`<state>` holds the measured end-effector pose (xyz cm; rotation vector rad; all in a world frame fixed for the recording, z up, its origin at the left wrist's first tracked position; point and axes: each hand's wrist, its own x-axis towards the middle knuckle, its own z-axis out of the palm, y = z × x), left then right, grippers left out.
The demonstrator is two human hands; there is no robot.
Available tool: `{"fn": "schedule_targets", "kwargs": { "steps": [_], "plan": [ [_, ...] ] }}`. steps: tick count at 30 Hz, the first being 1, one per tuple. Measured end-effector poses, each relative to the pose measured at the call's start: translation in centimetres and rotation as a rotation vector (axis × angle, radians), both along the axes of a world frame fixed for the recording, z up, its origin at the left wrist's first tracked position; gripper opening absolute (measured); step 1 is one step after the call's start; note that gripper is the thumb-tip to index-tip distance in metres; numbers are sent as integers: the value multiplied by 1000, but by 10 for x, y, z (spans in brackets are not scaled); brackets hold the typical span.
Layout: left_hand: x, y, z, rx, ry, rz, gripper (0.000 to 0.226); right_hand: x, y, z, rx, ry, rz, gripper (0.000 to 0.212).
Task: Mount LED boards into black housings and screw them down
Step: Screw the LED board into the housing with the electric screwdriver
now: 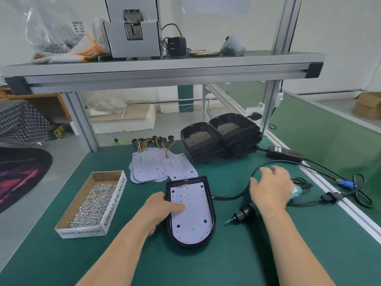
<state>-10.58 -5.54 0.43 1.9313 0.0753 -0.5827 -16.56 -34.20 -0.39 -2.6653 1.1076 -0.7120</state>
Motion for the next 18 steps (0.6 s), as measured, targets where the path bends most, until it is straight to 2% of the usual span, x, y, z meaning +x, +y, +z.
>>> {"fn": "schedule_targets", "kwargs": {
  "steps": [4, 7, 8, 10, 11, 14, 17, 18],
  "plan": [
    [1, 2, -1, -21, 5, -16, 33, 40, 8, 12, 31, 297, 88, 52],
    [1, 4, -3, -37, 11, -11, 33, 56, 6, 16, 232, 341, 45, 52],
    [2, 4, -3, -40, 13, -9, 33, 59, 5, 18, 324, 328, 52, 42],
    [3, 3, -4, -47, 16, -6, 33, 62, 6, 24, 424, 351, 119, 7],
    [4, 3, -4, -51, 16, -4, 33, 62, 11, 27, 447, 362, 162, 7],
    [6, 2, -5, -58, 14, 5, 33, 58, 33, 27, 420, 443, 302, 7],
    [7, 1, -6, -40, -1, 1, 33, 47, 63, 19, 321, 507, 408, 20],
    [8, 2, -6, -39, -10, 5, 33, 42, 71, 17, 280, 511, 438, 18]
  ]
}}
